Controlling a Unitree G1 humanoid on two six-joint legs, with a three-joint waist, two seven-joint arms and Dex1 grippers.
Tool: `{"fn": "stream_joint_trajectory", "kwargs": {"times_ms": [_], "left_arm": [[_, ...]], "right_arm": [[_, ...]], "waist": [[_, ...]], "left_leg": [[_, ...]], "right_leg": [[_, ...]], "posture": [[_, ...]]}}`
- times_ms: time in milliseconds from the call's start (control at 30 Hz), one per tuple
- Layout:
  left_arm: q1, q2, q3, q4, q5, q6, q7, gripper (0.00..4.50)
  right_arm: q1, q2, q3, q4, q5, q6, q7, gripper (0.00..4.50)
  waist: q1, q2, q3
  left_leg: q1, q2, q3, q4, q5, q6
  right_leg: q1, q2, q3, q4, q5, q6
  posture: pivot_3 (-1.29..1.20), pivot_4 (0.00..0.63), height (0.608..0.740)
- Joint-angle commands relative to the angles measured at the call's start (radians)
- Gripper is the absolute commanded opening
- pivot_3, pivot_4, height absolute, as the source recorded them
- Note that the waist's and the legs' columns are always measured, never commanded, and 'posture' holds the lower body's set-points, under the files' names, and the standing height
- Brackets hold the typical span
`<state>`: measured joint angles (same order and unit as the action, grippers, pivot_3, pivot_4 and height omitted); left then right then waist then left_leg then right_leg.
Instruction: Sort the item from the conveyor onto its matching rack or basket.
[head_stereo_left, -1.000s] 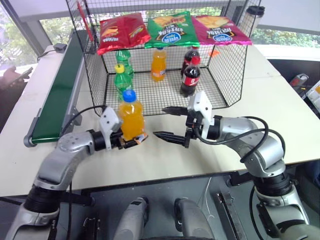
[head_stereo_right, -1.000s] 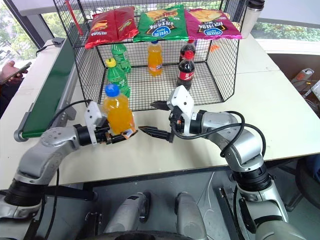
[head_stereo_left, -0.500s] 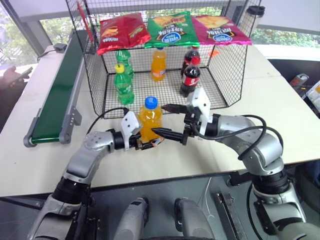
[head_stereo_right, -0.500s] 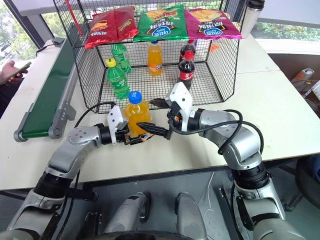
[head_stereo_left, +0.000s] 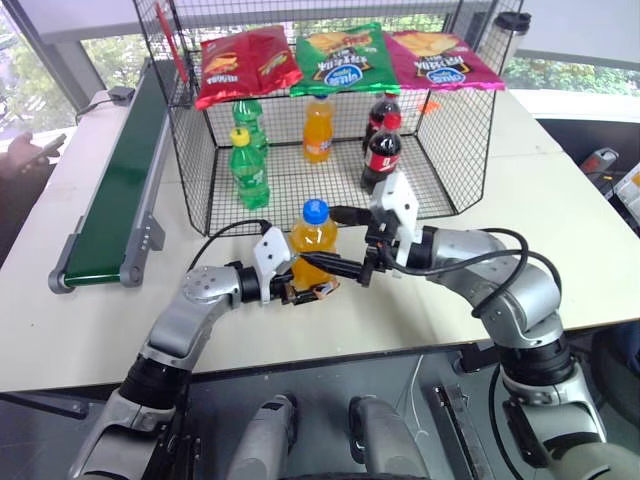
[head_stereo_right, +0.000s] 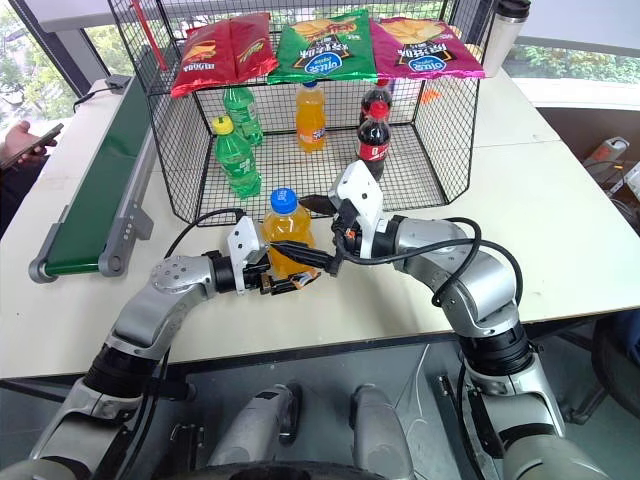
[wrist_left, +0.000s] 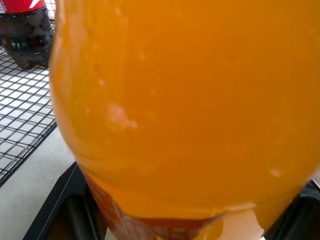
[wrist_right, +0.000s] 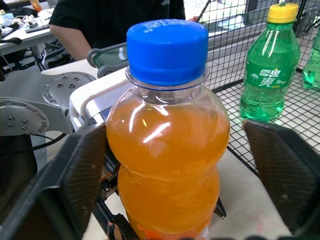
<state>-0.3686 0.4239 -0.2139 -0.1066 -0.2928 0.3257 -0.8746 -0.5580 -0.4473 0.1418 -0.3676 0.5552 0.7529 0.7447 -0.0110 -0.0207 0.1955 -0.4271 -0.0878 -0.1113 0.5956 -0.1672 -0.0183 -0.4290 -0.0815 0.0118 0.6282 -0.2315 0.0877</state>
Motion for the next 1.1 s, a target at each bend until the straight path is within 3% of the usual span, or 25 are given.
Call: {"fn": "stream_joint_trajectory", "kwargs": {"times_ms": [33, 400, 467, 500, 533, 833, 1100], "left_arm": [[-0.024, -0.008, 0.015, -0.059, -0.016, -0.016, -0.004, 3.01], [-0.038, -0.001, 0.019, -0.057, -0.017, 0.038, 0.008, 3.01], [-0.043, 0.001, 0.025, -0.055, -0.035, 0.049, -0.008, 4.06], [-0.044, 0.003, 0.027, -0.056, -0.043, 0.055, -0.018, 4.41], [-0.046, 0.005, 0.028, -0.057, -0.045, 0.058, -0.022, 4.46], [-0.017, 0.047, 0.054, -0.093, -0.053, 0.094, -0.014, 4.46], [0.052, 0.127, 0.180, -0.131, -0.025, 0.085, 0.084, 4.46]], "right_arm": [[-0.019, 0.005, -0.023, -0.006, -0.003, -0.025, -0.010, 2.53], [-0.018, 0.003, -0.025, -0.020, -0.003, -0.011, -0.024, 2.52], [-0.019, 0.002, -0.024, -0.021, -0.003, -0.006, -0.028, 2.52], [-0.019, 0.002, -0.023, -0.021, -0.004, -0.004, -0.031, 2.52], [-0.020, 0.002, -0.023, -0.020, -0.005, -0.004, -0.032, 2.52], [-0.022, 0.000, -0.023, -0.019, -0.008, -0.001, -0.037, 2.52], [-0.069, 0.027, -0.043, 0.037, -0.051, -0.024, -0.102, 2.52]], "waist": [[0.000, 0.000, 0.000], [0.000, 0.000, 0.000], [0.000, 0.000, 0.000], [0.000, 0.000, 0.000], [0.000, 0.000, 0.000], [-0.001, 0.000, 0.000], [-0.003, 0.000, 0.000]], "left_leg": [[0.000, 0.000, 0.000, 0.000, 0.000, 0.000], [0.000, 0.000, 0.000, 0.000, 0.000, 0.000], [0.000, 0.000, 0.000, 0.000, 0.000, 0.000], [0.000, 0.000, 0.000, 0.000, 0.000, 0.000], [0.000, 0.000, 0.000, 0.001, 0.000, 0.000], [0.000, 0.000, 0.000, 0.001, 0.000, 0.000], [0.000, 0.000, 0.000, 0.001, 0.000, 0.000]], "right_leg": [[0.000, 0.000, 0.000, 0.000, 0.000, 0.000], [0.000, 0.000, 0.000, 0.001, 0.000, 0.001], [0.000, 0.000, 0.000, 0.001, 0.000, 0.001], [0.000, 0.000, 0.000, 0.001, 0.000, 0.001], [0.000, 0.000, -0.001, 0.001, 0.000, 0.001], [0.000, 0.000, -0.001, 0.001, 0.000, 0.001], [0.000, 0.000, 0.000, 0.001, 0.000, 0.000]], "posture": [[0.00, 0.150, 0.739], [0.00, 0.150, 0.739], [0.00, 0.150, 0.739], [0.00, 0.150, 0.739], [0.00, 0.150, 0.739], [0.00, 0.150, 0.739], [0.00, 0.150, 0.739]]}}
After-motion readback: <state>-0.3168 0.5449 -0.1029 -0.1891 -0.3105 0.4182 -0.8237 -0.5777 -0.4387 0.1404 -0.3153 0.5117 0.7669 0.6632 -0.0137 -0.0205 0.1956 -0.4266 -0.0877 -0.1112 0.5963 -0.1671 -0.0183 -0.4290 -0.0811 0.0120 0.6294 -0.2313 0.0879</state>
